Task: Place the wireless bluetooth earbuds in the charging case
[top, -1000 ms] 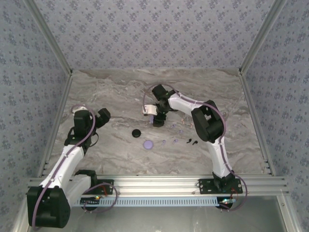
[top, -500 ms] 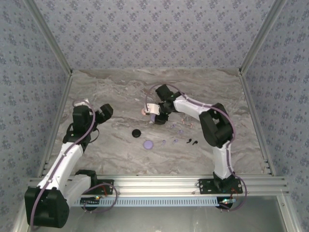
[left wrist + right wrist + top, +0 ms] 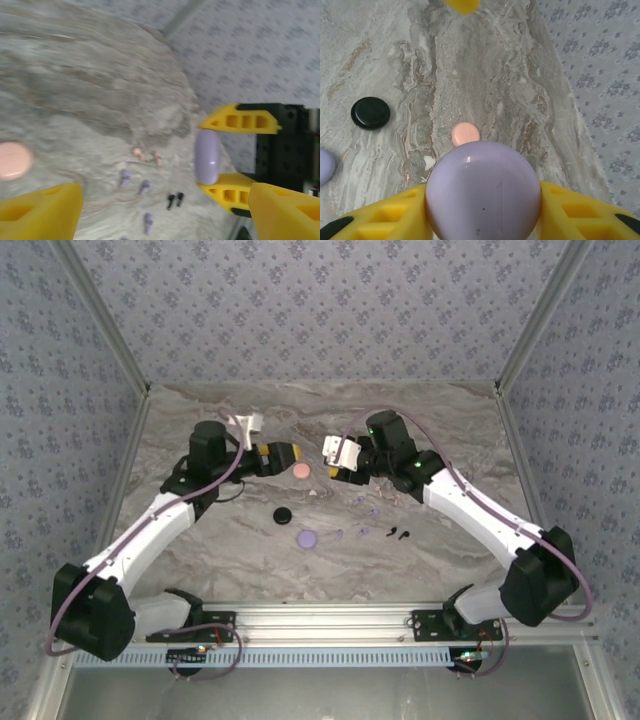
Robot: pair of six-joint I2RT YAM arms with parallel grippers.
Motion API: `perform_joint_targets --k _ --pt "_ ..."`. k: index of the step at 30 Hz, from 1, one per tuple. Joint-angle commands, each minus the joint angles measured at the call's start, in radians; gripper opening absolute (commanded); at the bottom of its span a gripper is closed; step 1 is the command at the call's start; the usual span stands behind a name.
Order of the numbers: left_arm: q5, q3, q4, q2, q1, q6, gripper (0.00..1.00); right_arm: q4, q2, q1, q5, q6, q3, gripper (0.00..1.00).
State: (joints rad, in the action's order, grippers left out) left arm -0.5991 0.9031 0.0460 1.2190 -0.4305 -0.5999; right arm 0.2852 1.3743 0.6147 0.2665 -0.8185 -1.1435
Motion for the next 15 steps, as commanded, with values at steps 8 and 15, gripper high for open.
perform_joint_targets --k 8,15 --pt "-0.135 0.127 0.026 0.096 -0.109 0.059 0.79 -0.027 -0.09 0.032 -0.017 0.03 0.015 0.5" --pt "-0.152 0.146 0.02 0.133 -0.137 0.063 0.7 -0.034 -0.083 0.054 -0.018 0.039 -0.015 0.5"
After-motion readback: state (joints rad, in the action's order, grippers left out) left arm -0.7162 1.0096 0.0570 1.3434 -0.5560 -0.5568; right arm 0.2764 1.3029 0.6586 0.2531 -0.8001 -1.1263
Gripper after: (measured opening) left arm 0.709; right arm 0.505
